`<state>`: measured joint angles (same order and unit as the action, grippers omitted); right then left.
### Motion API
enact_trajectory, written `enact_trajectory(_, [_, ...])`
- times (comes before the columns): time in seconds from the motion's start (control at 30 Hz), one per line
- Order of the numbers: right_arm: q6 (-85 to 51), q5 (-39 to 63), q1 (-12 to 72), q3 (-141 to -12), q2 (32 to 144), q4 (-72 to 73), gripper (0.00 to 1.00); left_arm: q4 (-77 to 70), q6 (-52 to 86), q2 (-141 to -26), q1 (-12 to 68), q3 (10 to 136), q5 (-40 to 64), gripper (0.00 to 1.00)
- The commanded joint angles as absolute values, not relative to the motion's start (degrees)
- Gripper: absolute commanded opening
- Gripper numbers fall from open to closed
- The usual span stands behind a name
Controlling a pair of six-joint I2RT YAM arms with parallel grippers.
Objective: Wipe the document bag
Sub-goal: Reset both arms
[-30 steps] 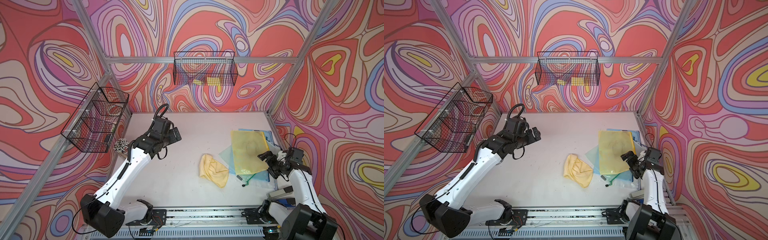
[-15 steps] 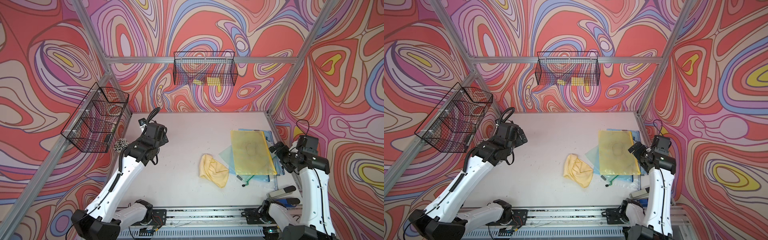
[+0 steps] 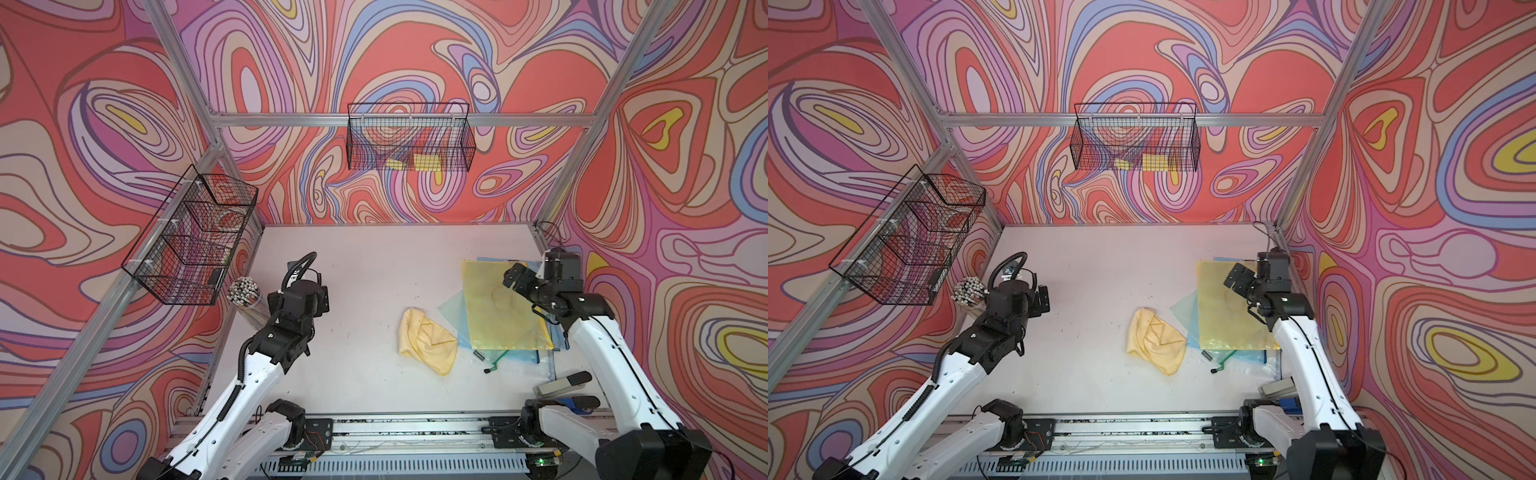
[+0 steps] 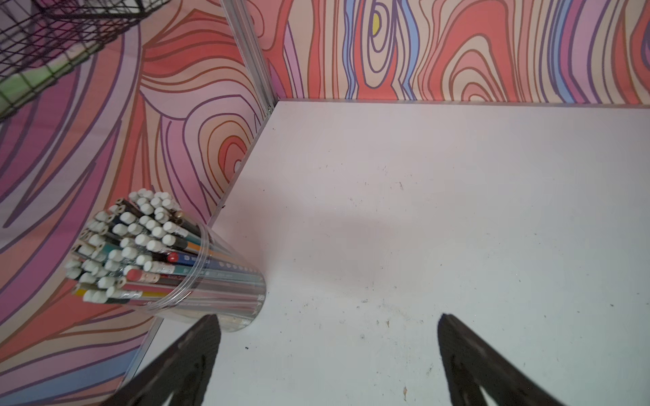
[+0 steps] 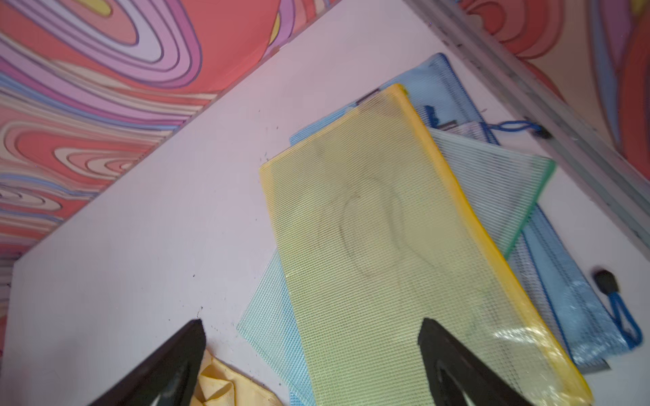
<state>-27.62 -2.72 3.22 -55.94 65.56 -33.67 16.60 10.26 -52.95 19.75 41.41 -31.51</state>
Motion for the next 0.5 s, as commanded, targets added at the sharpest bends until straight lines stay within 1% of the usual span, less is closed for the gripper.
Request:
enact_trajectory(0.0, [-22.04, -10.47, 6.25, -50.78, 66.49, -19.02, 0.98, 6.15, 1.37, -57.59, 19.03, 38.89, -29.90, 0.99])
enact_trajectory(0.1, [-18.20, -12.30, 6.24, -43.65, 63.76, -7.01, 0.98, -2.74, -0.89, -60.35, 18.77, 34.23, -27.73, 0.99])
enact_trajectory(0.2, [-13.64, -14.94, 6.27, -39.34, 64.20, 0.11, 0.98, -22.03, -2.72, -60.45, 17.61, 22.98, -24.74, 0.99])
enact_trajectory(0.23, [-12.34, -15.92, 6.24, -38.08, 65.20, 2.20, 0.98, -25.31, -2.37, -60.76, 16.05, 20.77, -22.24, 0.99])
enact_trajectory(0.3, [-10.23, -17.67, 6.25, -35.27, 68.42, 7.93, 0.98, -26.47, -0.89, -62.22, 12.89, 19.59, -18.14, 0.99])
enact_trajectory(0.37, [-8.18, -18.87, 6.21, -29.90, 71.72, 19.87, 0.98, -30.03, -0.26, -65.15, 10.82, 18.59, -17.67, 0.99])
enact_trajectory(0.4, [-7.65, -20.60, 6.19, -26.94, 73.62, 27.44, 0.98, -33.47, -0.26, -67.05, 9.79, 17.68, -16.77, 0.99])
enact_trajectory(0.47, [-6.67, -22.84, 6.22, -23.49, 76.82, 37.67, 0.98, -40.64, -1.50, -71.05, 8.82, 16.31, -16.92, 0.99])
